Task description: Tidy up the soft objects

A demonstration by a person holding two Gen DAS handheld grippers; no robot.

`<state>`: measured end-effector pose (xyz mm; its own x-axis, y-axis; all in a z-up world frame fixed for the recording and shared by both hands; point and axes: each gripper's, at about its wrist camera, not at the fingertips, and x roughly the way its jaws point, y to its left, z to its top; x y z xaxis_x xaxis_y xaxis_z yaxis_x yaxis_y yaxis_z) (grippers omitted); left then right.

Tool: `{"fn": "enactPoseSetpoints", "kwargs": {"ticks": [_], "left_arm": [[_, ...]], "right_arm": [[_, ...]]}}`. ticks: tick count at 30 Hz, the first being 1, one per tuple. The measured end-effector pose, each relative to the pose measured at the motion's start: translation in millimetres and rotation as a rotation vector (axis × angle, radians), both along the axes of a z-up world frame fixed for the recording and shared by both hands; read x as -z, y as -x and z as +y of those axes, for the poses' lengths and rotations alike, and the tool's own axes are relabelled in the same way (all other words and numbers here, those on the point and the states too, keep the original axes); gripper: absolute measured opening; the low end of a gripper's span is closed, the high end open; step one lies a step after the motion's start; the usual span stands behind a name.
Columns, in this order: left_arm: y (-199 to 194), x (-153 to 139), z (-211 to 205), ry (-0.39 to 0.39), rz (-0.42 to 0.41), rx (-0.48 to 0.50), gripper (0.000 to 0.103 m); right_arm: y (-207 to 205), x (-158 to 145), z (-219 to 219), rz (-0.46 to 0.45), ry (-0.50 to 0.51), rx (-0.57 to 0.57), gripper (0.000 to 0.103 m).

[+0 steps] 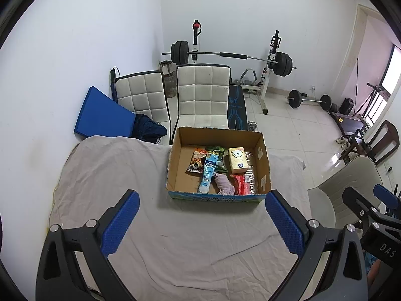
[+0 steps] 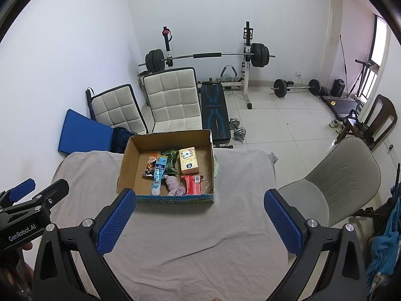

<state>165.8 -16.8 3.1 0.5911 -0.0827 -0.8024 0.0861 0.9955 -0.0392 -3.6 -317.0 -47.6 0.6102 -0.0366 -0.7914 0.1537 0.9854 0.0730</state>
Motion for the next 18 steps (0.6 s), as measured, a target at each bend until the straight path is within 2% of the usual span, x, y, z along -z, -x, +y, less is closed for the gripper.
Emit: {"fn": "enactPoseSetpoints", "kwargs": {"ticks": [18], "left_arm": [[-0.9, 0.5, 0.7, -0.001, -0.002, -0.006, 0.103]], "right_arm": [[-0.5, -9.1, -2.8, -0.015, 0.016, 0.003, 0.103]]}}
